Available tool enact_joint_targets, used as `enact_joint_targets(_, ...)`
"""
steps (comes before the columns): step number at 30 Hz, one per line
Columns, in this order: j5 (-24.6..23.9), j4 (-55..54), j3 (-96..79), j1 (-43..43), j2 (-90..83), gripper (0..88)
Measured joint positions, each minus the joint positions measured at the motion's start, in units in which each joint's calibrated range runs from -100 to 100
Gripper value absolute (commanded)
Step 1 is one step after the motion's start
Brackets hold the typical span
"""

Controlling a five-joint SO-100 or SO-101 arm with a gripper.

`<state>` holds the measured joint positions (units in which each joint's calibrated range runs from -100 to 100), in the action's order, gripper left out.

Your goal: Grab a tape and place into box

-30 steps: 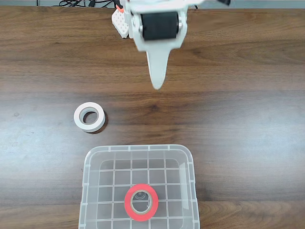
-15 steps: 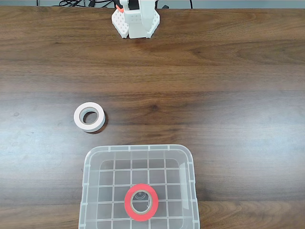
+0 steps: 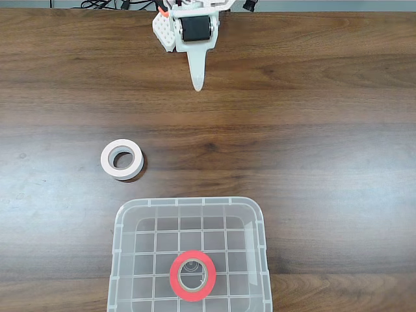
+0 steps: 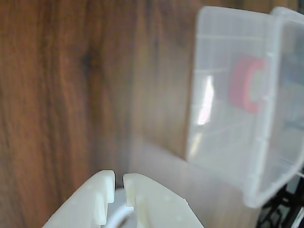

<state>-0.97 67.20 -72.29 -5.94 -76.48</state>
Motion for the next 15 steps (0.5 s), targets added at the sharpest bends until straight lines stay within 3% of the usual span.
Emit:
enact_joint_targets(7,0.0,-2.12,-17.42,0.0,-15.91,1.3)
enact_joint_targets(15,0.0,-0.68,-24.64,2.03,-21.43,1.2)
